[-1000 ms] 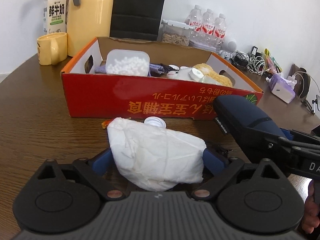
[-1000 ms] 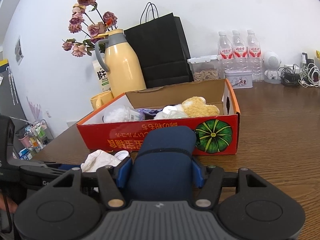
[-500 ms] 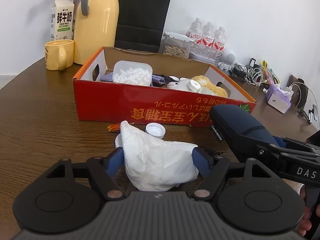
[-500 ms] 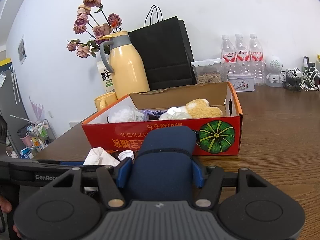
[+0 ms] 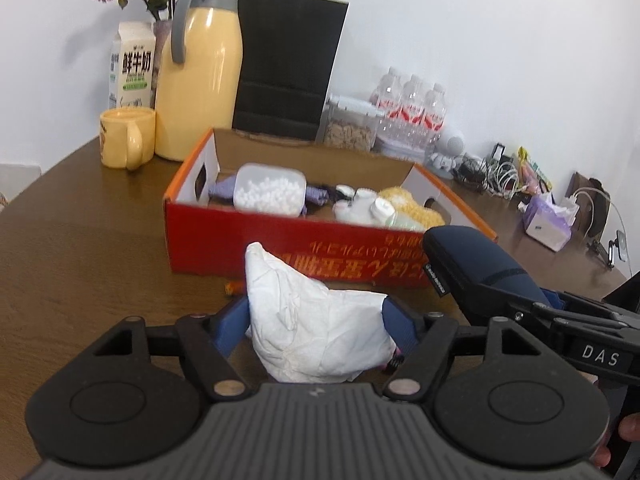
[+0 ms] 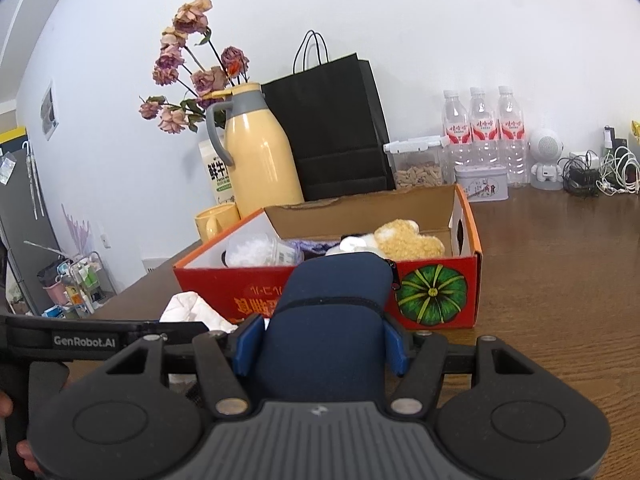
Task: Organize objects
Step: 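Carry the tissue and navy pouch into the cardboard box and open both tools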
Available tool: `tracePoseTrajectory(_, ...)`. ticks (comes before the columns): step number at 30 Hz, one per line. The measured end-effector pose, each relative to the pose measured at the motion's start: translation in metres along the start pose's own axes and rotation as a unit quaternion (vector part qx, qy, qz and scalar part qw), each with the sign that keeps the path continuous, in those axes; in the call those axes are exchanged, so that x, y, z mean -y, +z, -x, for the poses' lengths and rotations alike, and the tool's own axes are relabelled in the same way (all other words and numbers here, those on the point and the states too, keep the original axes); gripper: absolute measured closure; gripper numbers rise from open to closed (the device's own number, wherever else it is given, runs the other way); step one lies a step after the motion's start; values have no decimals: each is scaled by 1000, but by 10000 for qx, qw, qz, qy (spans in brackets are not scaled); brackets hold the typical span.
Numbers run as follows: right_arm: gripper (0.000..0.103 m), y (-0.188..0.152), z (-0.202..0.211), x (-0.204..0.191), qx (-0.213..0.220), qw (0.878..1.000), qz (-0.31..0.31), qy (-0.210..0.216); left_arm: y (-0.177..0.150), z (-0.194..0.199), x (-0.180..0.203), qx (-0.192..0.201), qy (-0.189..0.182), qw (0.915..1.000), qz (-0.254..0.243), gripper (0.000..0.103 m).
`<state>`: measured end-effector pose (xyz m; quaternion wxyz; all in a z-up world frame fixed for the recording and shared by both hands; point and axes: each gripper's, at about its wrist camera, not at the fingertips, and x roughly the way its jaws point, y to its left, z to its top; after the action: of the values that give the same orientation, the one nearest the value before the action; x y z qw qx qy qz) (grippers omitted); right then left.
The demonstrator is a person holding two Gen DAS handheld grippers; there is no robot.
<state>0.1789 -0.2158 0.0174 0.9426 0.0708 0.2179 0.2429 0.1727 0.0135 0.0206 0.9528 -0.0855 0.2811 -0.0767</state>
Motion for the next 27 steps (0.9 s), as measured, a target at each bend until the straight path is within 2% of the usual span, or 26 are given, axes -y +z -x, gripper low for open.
tracePoseTrajectory(13,43,45,-19,-9,418,9989,215,-29,52,-4,5,620,31,9981,-63,29)
tracePoseTrajectory(19,43,73,-50,-9,410,9987,276,-123,84,-25,3,839,152,9964,22,29)
tracePoseTrajectory(27,43,96,-105,-5,215,9989,267,-326,111,-63,-6,878,382,9952,223,29)
